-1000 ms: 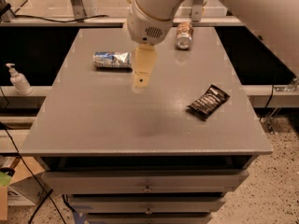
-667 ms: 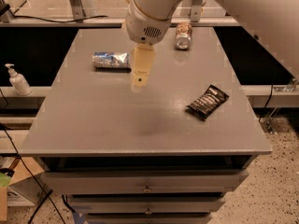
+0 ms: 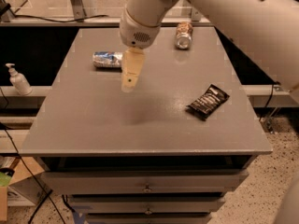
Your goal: Place redbull can upright
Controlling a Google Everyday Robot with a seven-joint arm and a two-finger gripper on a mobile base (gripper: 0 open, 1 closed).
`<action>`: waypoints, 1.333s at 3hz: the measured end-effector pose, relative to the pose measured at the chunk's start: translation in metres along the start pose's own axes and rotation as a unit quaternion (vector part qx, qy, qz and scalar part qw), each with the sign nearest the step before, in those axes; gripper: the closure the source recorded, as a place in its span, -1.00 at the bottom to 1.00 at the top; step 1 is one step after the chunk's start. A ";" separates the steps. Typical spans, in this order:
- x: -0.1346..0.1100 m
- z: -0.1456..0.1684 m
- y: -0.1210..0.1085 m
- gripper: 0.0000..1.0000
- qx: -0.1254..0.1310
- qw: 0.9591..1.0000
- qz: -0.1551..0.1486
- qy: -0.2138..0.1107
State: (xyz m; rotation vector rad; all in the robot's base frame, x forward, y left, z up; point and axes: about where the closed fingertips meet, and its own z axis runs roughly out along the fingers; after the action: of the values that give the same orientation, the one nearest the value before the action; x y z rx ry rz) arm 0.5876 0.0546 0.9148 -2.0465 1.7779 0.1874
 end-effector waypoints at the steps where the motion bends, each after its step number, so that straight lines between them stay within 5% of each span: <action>1: -0.003 0.024 -0.030 -1.00 -0.002 1.000 0.003 -0.001; 4: -0.004 0.096 -0.094 -1.00 -0.042 0.999 0.023 0.018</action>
Offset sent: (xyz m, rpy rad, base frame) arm 0.1035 0.0355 -0.0461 -0.0313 0.0489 -0.0394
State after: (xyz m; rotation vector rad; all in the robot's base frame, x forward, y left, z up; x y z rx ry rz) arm 0.6940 0.1049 0.8511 -2.0807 1.8684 0.2440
